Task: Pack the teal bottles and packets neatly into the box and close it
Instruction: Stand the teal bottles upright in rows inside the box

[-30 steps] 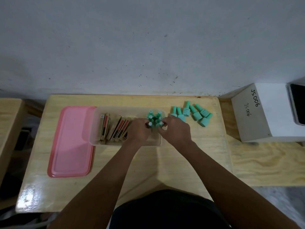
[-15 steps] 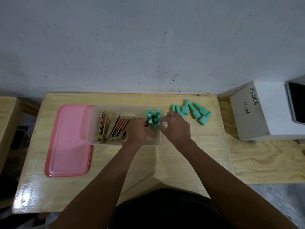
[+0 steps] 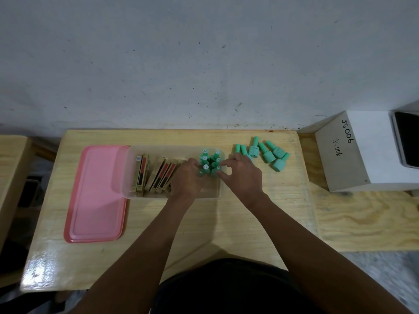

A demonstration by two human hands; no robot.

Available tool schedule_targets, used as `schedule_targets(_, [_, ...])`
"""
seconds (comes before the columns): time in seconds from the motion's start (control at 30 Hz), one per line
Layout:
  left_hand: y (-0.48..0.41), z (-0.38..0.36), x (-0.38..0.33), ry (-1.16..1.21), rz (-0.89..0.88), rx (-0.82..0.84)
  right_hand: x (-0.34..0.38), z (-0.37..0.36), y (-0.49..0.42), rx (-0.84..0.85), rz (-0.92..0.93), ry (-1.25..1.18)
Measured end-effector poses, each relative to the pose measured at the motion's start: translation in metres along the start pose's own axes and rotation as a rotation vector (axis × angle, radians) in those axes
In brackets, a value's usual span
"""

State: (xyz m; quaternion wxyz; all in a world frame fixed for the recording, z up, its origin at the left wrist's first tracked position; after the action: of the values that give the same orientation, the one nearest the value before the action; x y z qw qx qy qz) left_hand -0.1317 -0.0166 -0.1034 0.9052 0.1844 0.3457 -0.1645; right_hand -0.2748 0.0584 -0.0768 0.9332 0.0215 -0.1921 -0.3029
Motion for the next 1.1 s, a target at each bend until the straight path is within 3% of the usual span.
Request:
schedule_targets(0.23, [-0.005, 0.002, 0.001, -0.012, -0.055, 0.071, -0.001, 0.000, -0.001, 0.018, -0.023, -0.037])
schedule_targets(0.73, [-0.010, 0.000, 0.002, 0.059, -0.150, 0.044, -0.001, -0.005, -0.003, 0.055, -0.061, -0.083])
schedule_targets(1.1, [-0.014, 0.000, 0.006, 0.091, -0.108, 0.050, -0.002, -0.009, -0.002, 0.044, -0.110, -0.147])
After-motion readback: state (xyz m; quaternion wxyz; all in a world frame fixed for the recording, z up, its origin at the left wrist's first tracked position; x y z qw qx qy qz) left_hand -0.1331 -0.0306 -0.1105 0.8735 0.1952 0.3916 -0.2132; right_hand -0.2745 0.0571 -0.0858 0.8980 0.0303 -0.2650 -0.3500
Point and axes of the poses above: each hand's wrist, its own y-axis away from the middle knuckle, its own z-axis out of the back of the hand, x = y × z, the point moved 3 cm from there along -y, towards the middle knuckle, and after that the axes turned 8 degrees about -z, right-handed, at the moved point
